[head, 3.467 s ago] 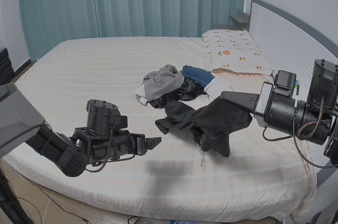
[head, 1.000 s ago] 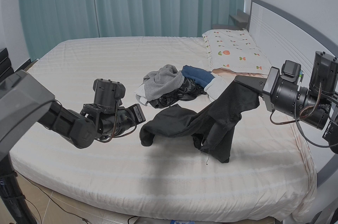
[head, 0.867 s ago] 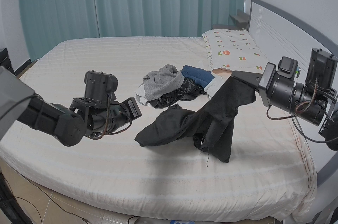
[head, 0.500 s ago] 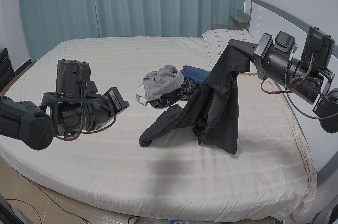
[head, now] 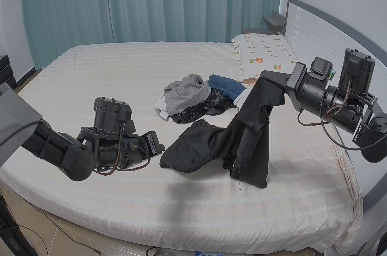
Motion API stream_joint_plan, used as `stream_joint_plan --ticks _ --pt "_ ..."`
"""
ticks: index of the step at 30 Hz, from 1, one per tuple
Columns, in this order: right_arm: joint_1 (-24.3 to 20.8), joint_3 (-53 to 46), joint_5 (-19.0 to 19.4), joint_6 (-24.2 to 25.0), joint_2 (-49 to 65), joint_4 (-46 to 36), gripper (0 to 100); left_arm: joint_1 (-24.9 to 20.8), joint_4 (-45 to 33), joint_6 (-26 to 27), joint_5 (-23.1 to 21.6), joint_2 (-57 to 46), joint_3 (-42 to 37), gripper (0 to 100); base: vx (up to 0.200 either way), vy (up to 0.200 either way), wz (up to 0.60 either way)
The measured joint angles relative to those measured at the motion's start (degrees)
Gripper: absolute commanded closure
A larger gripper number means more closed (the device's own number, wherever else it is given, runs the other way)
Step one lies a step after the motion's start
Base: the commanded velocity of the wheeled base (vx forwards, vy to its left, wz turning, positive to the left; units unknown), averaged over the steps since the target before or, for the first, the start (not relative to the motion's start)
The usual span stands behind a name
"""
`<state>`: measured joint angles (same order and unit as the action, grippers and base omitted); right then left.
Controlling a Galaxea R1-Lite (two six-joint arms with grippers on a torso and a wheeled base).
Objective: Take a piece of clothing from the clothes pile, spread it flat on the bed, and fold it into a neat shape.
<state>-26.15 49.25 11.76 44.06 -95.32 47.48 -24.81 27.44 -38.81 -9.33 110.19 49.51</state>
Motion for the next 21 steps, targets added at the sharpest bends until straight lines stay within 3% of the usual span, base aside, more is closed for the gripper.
stream_joint_plan --ticks 2,3,8,21 --pt "0.2 -0.1 0.0 -0.1 0.0 0.0 100 0.0 0.4 0.6 -0.2 1.9 0.5 100 0.0 0.0 0.0" --pt "0.3 -0.1 0.0 -0.1 0.1 0.0 100 -0.1 0.4 0.9 -0.3 2.8 0.8 0 0.0 0.0 0.0" --pt "0.5 -0.2 0.0 -0.2 0.2 0.0 100 -0.4 0.3 4.6 -0.4 6.2 2.0 0 0.0 0.0 0.0" --pt "0.6 1.9 -0.1 -0.3 1.0 -0.7 100 0.1 0.0 32.2 1.0 17.0 8.6 0 0.0 0.0 0.0"
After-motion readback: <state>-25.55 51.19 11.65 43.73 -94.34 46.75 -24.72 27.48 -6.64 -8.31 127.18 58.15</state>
